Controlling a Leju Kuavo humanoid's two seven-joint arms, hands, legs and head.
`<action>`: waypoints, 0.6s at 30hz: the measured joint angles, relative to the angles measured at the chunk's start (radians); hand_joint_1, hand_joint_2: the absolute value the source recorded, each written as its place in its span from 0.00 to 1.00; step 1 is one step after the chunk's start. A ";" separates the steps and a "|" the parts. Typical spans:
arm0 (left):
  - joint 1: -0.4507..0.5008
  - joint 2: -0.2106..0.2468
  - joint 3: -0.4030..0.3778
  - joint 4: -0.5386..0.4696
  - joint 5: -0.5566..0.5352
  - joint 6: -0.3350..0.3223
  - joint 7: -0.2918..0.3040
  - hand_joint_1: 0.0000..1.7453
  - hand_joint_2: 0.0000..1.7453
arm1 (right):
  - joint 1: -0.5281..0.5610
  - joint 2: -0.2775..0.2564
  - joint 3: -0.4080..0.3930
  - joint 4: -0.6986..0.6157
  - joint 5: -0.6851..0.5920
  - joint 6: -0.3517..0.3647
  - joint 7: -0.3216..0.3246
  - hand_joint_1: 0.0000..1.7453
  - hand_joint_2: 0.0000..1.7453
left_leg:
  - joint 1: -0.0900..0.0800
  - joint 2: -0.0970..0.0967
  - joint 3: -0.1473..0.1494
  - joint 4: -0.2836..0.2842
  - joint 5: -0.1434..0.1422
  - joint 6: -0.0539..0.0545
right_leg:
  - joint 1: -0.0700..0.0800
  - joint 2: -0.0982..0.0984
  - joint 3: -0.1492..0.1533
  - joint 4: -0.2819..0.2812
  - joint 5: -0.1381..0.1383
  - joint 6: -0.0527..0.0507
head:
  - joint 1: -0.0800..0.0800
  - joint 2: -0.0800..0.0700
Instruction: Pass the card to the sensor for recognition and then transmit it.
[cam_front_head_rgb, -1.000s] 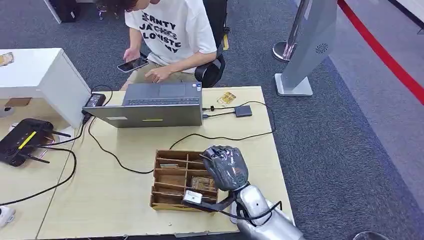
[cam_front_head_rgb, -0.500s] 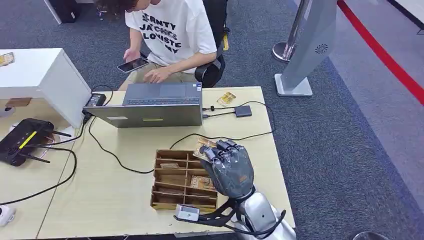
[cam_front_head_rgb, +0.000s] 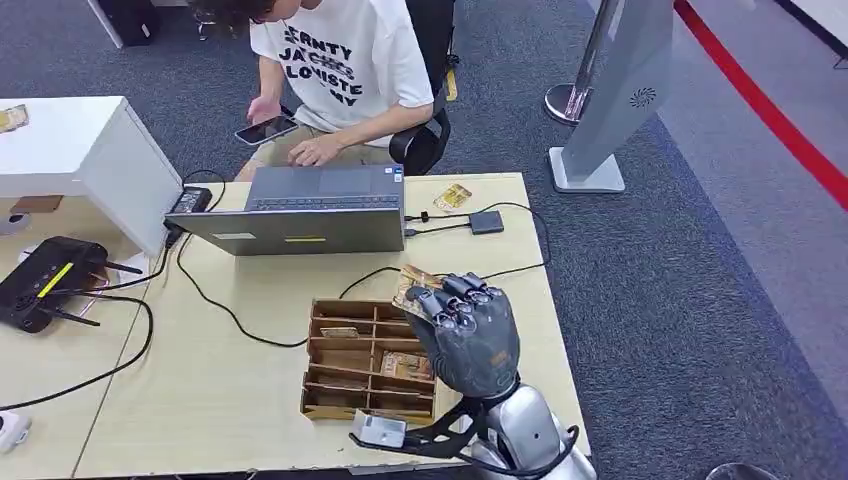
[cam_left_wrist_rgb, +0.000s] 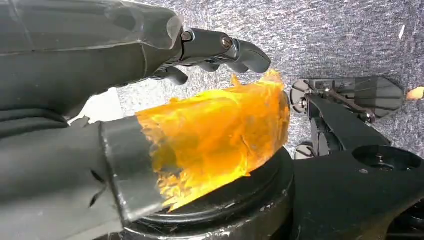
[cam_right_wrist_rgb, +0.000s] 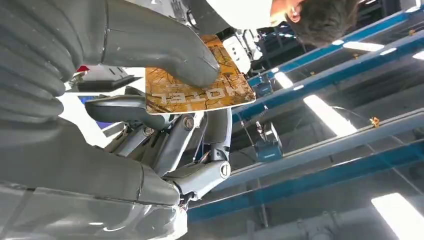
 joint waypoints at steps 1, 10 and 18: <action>0.000 0.000 0.000 0.000 0.000 0.000 0.000 0.00 0.00 | 0.000 0.000 0.000 -0.001 0.000 0.000 0.000 1.00 1.00 | 0.000 0.000 0.000 0.000 0.000 0.000 | 0.000 0.000 0.000 0.000 0.000 0.000 | 0.000 0.000; 0.000 0.000 0.000 0.000 -0.002 -0.001 0.000 0.00 0.00 | 0.004 0.002 -0.005 -0.005 -0.009 0.000 -0.011 1.00 1.00 | 0.000 0.000 0.000 0.000 0.000 0.000 | 0.000 0.000 0.000 0.000 0.000 0.000 | 0.000 0.000; 0.000 0.000 0.000 0.000 -0.015 -0.004 -0.003 0.00 0.00 | -0.012 0.011 -0.006 0.015 -0.029 0.000 -0.024 1.00 1.00 | 0.000 0.000 0.000 0.000 0.000 0.000 | 0.000 0.000 0.000 0.000 0.000 0.000 | 0.000 0.000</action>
